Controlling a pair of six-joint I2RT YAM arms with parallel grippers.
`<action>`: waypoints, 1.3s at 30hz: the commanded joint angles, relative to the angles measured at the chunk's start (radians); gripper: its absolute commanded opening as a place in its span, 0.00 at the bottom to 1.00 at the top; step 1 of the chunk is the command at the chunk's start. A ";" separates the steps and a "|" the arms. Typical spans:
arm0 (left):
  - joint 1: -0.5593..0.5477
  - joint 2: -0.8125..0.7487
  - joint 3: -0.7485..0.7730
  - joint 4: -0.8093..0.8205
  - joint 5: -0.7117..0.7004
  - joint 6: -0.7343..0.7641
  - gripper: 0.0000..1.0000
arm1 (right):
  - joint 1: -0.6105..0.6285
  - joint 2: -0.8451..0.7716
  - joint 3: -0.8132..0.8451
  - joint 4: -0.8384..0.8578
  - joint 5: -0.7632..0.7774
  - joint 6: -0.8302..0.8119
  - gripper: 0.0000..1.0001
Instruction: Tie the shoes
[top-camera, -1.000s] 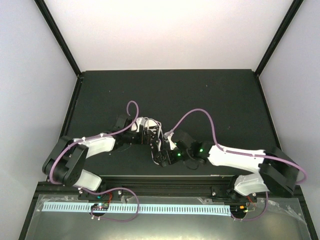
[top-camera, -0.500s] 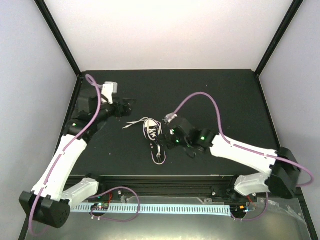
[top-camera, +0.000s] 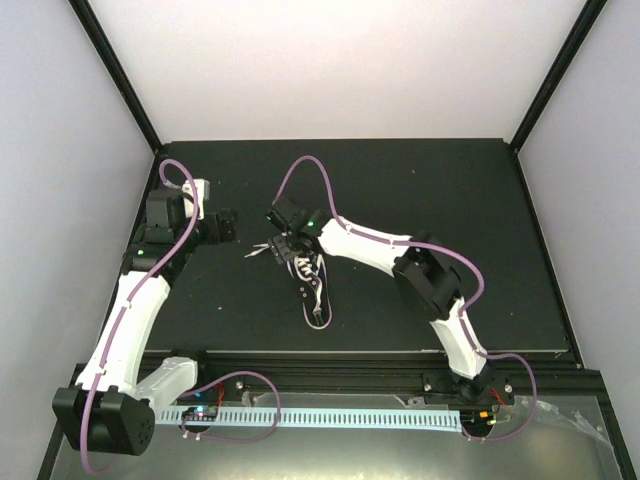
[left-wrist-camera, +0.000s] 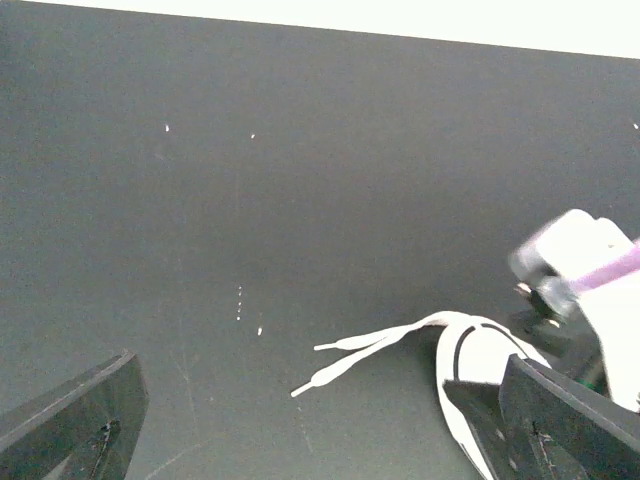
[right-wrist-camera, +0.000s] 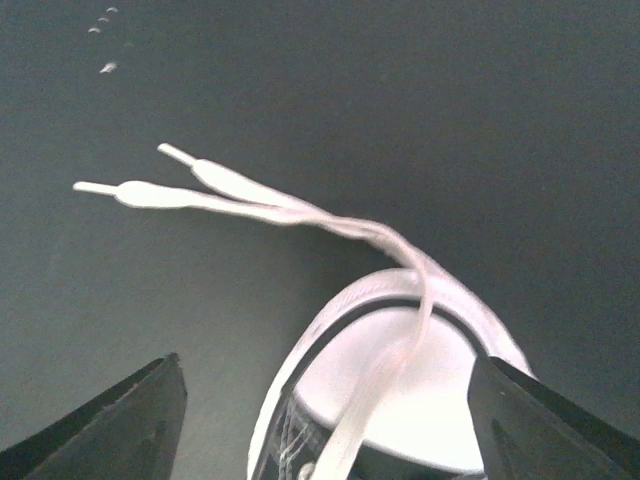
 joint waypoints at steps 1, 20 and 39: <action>0.003 -0.053 -0.028 0.045 0.018 0.021 0.99 | -0.028 0.108 0.157 -0.121 0.117 -0.040 0.76; 0.004 -0.038 -0.017 0.030 0.031 0.024 0.99 | -0.078 0.261 0.332 -0.153 0.011 -0.107 0.29; 0.004 -0.033 -0.023 0.033 0.035 0.024 0.99 | -0.088 -0.201 -0.104 0.049 -0.226 -0.065 0.02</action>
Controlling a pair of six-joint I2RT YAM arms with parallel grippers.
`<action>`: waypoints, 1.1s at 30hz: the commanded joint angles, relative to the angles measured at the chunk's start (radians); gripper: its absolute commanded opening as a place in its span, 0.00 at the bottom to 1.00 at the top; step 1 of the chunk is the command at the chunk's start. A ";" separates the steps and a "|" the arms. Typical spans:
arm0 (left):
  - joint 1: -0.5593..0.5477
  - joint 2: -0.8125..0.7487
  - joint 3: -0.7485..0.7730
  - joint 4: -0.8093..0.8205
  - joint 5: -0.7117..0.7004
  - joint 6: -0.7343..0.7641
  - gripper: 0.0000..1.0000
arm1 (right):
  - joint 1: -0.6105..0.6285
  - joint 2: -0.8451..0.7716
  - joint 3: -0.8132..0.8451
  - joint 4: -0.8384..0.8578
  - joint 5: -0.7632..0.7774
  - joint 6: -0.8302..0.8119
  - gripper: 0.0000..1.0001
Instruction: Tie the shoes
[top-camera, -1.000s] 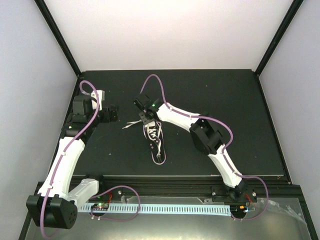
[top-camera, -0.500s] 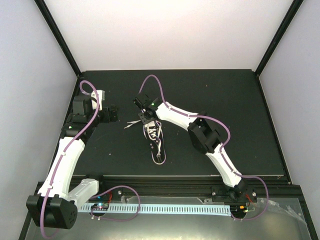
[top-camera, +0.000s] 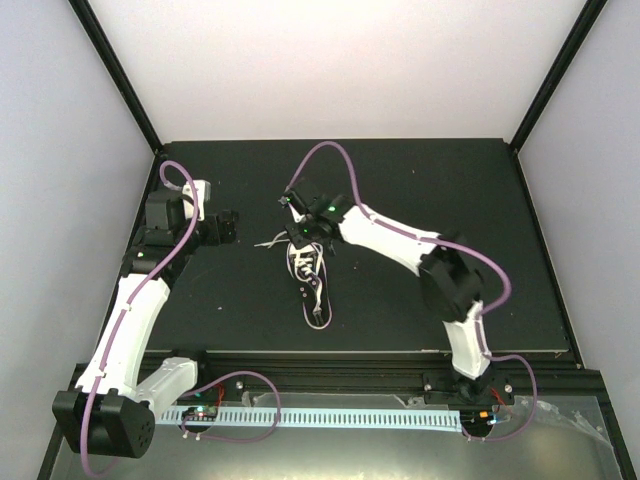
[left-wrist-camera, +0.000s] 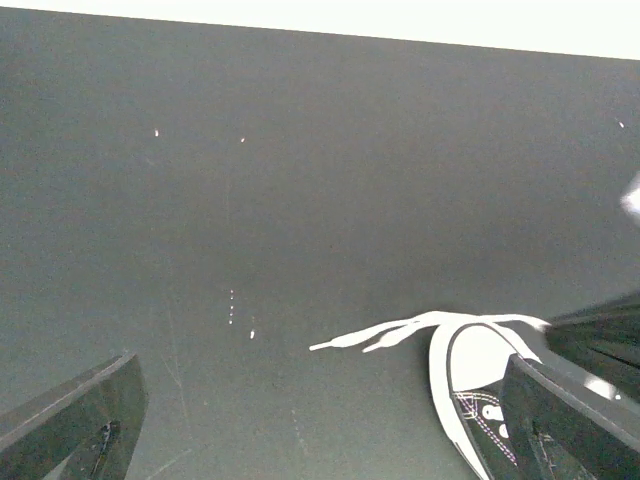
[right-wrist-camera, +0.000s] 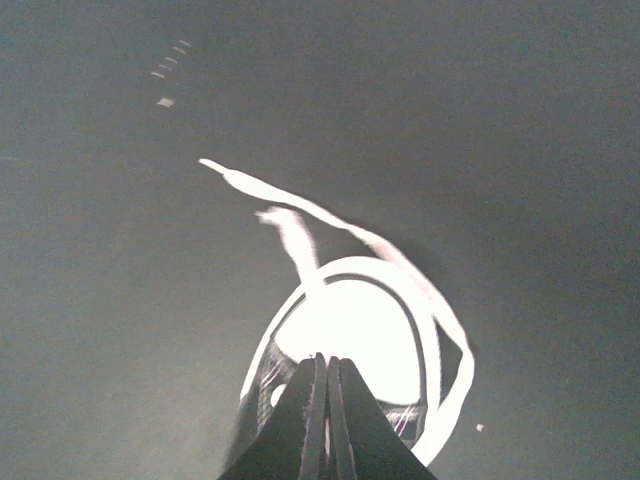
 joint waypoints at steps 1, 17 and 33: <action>0.004 0.002 0.006 0.019 0.013 0.012 0.99 | -0.002 -0.200 -0.201 0.140 -0.154 0.038 0.02; 0.003 0.034 0.003 0.015 -0.010 0.016 0.99 | 0.310 -0.299 -0.526 0.332 -0.184 0.137 0.33; 0.003 0.029 -0.001 0.014 -0.002 0.020 0.99 | -0.083 -0.462 -0.724 0.446 -0.223 0.311 0.76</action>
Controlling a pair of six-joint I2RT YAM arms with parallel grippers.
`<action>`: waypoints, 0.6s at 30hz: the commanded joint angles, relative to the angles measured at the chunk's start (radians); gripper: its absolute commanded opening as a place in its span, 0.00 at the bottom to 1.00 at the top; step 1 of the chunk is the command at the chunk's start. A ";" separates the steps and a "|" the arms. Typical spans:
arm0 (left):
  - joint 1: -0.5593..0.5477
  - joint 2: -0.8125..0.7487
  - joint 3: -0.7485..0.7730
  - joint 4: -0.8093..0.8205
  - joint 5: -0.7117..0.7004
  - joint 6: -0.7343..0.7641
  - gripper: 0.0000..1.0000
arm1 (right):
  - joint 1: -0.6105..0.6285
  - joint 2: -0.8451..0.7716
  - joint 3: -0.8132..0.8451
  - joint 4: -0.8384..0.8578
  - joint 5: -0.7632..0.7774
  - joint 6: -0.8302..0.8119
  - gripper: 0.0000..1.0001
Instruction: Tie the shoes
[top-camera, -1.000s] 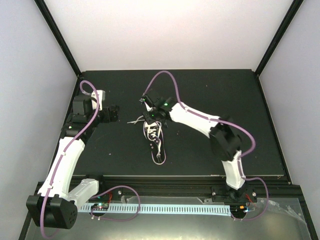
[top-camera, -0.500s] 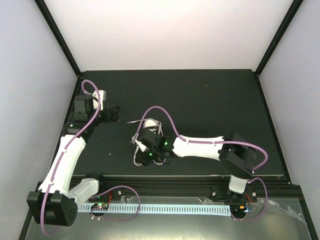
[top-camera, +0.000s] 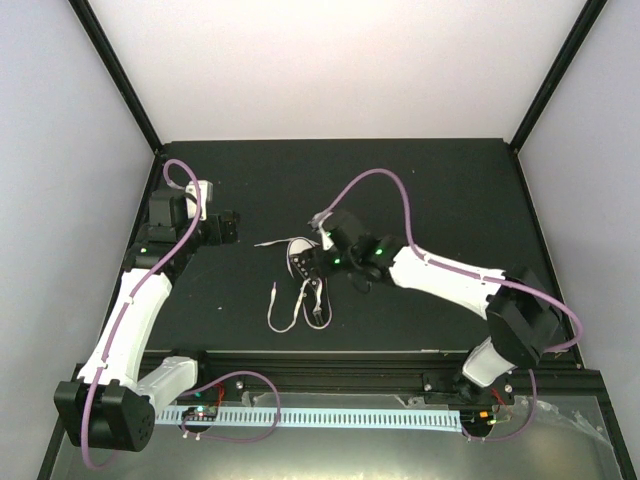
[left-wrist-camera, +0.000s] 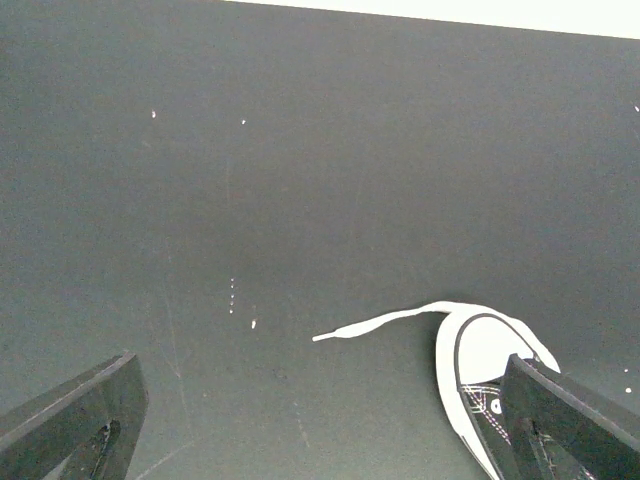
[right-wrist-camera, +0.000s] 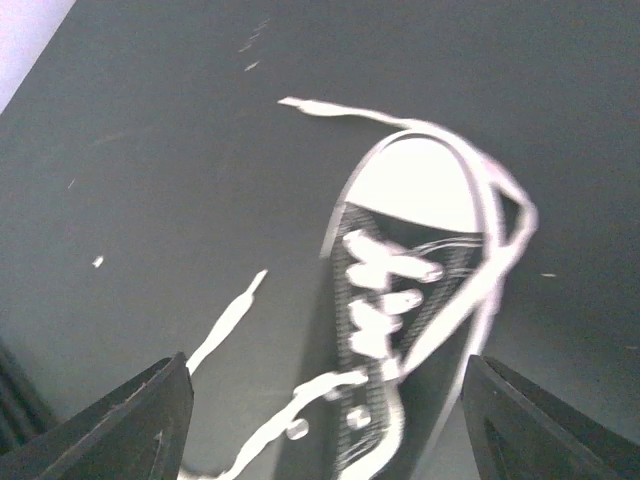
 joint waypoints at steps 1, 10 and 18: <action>0.003 -0.007 0.001 0.014 0.000 0.019 0.99 | -0.092 0.058 -0.059 0.079 -0.093 0.104 0.75; 0.003 -0.006 0.000 0.015 0.016 0.018 0.99 | -0.110 0.238 -0.015 0.165 -0.159 0.160 0.65; 0.004 -0.007 0.000 0.018 0.036 0.017 0.99 | -0.119 0.313 0.037 0.168 -0.134 0.151 0.50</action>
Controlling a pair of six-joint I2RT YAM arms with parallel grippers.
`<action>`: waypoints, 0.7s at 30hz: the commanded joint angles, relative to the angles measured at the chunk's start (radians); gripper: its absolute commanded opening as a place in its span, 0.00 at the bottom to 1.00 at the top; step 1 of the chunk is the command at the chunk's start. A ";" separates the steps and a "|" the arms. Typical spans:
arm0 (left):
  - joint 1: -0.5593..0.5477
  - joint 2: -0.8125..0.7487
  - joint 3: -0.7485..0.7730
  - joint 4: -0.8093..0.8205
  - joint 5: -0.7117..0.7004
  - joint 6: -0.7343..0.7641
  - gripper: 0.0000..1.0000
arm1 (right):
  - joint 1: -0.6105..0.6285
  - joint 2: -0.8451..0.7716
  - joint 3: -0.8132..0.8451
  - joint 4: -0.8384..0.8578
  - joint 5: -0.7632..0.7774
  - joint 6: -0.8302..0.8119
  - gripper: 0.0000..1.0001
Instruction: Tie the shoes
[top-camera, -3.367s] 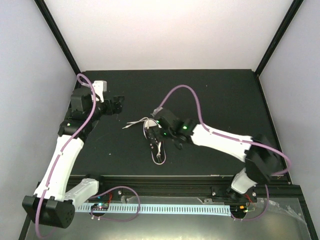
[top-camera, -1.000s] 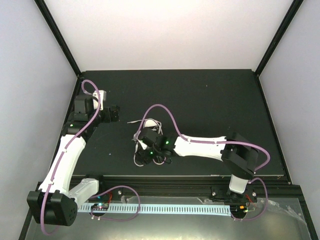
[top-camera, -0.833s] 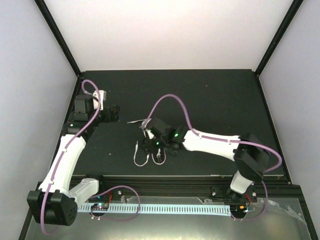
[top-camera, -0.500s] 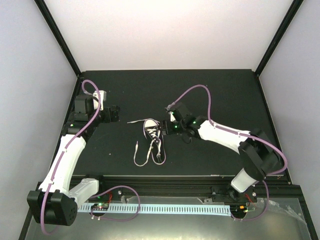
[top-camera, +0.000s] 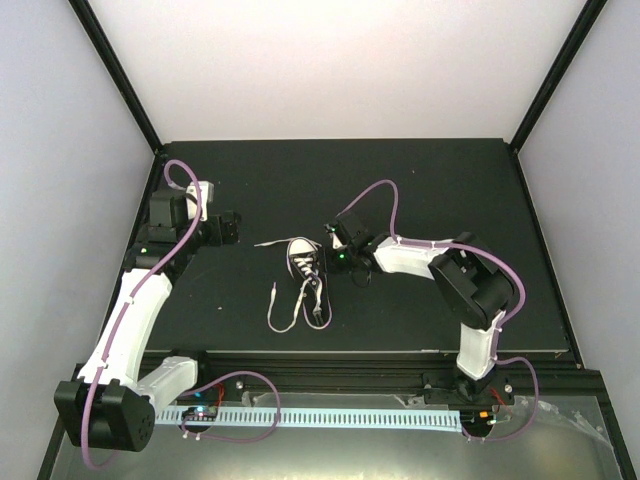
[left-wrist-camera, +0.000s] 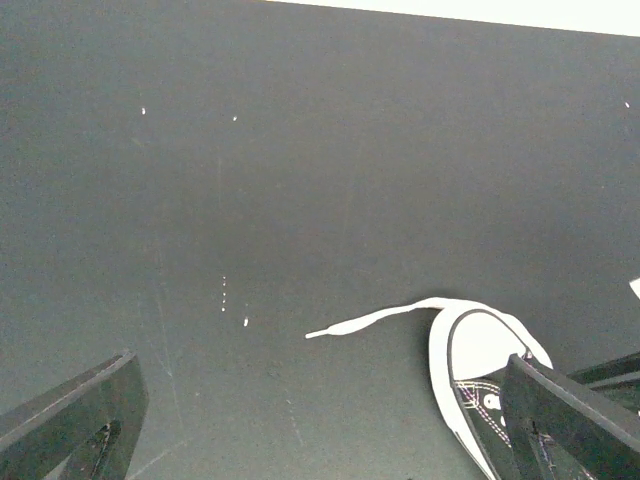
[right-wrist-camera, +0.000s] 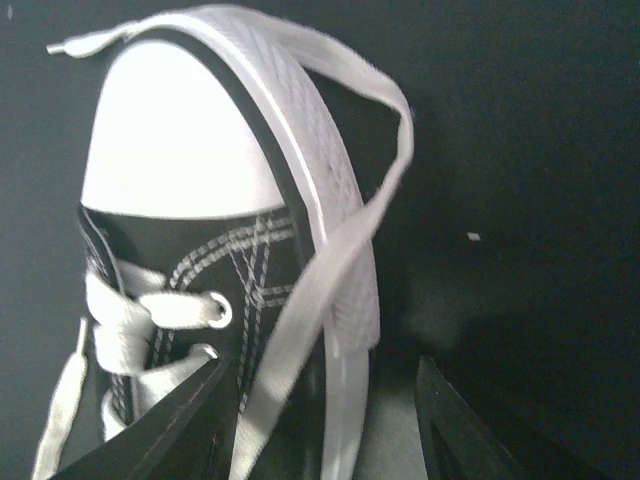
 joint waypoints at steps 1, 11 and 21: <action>0.003 -0.008 0.004 0.018 0.021 0.018 0.99 | -0.011 0.030 0.058 0.038 0.006 0.000 0.50; 0.003 -0.005 0.004 0.017 0.020 0.019 0.99 | -0.035 0.055 0.088 0.040 0.024 -0.010 0.37; 0.002 -0.007 0.004 0.018 0.020 0.018 0.99 | -0.038 0.083 0.099 0.062 -0.011 -0.019 0.20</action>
